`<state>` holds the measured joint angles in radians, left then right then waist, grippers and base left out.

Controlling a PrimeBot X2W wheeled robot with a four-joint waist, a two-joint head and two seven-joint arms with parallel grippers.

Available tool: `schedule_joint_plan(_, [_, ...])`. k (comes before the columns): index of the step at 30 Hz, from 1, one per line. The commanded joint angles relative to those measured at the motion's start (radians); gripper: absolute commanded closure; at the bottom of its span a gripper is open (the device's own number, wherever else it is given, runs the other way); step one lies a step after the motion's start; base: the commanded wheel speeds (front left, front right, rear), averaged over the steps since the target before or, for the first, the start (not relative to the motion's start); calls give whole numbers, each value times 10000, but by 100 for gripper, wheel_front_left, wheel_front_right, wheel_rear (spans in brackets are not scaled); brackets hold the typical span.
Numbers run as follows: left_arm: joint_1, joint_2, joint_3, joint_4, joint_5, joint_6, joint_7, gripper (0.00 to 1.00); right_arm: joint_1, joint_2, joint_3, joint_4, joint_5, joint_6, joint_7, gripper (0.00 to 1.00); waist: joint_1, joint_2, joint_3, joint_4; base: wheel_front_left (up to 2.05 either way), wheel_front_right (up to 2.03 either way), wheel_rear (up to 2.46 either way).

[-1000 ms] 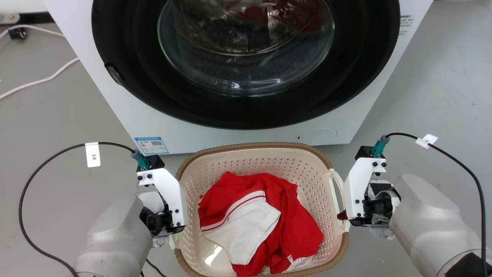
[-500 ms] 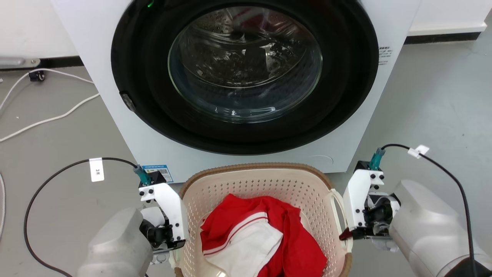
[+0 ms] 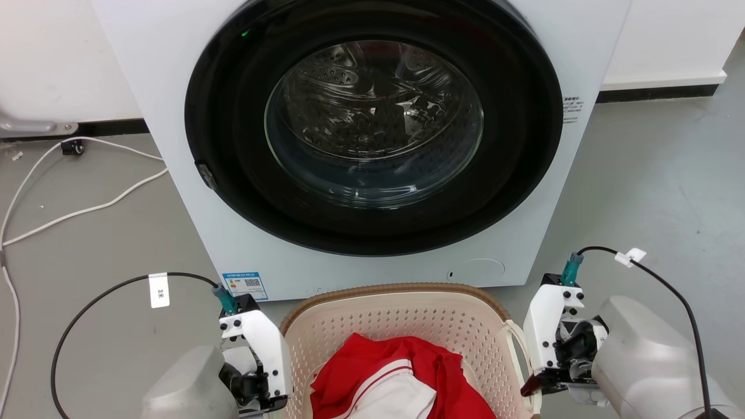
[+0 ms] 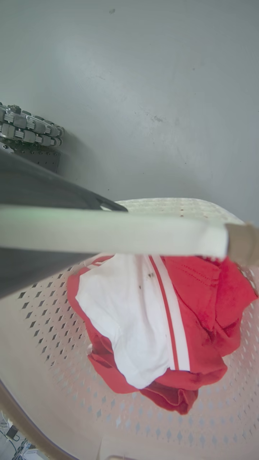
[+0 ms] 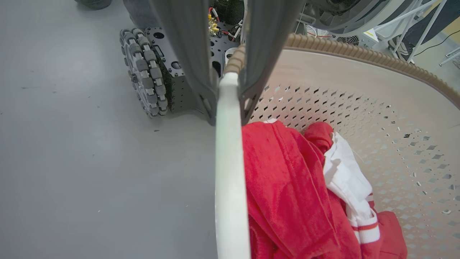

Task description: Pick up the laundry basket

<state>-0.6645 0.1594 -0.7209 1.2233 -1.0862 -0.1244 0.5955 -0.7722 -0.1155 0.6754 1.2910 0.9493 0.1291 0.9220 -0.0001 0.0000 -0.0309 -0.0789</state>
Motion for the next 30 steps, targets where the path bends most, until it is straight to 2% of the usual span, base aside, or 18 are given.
schedule_joint_plan(1, [61,-249,1,-178,-107,-113,-73,100,132,241,-110,-55,-53,29,31,100,1,0,-59,11,0,0,0])
schedule_joint_plan(30, [278,-247,-348,-77,-517,-121,-241,100,416,594,-1859,-55,-1856,29,513,100,1,0,-225,-97,0,0,0])
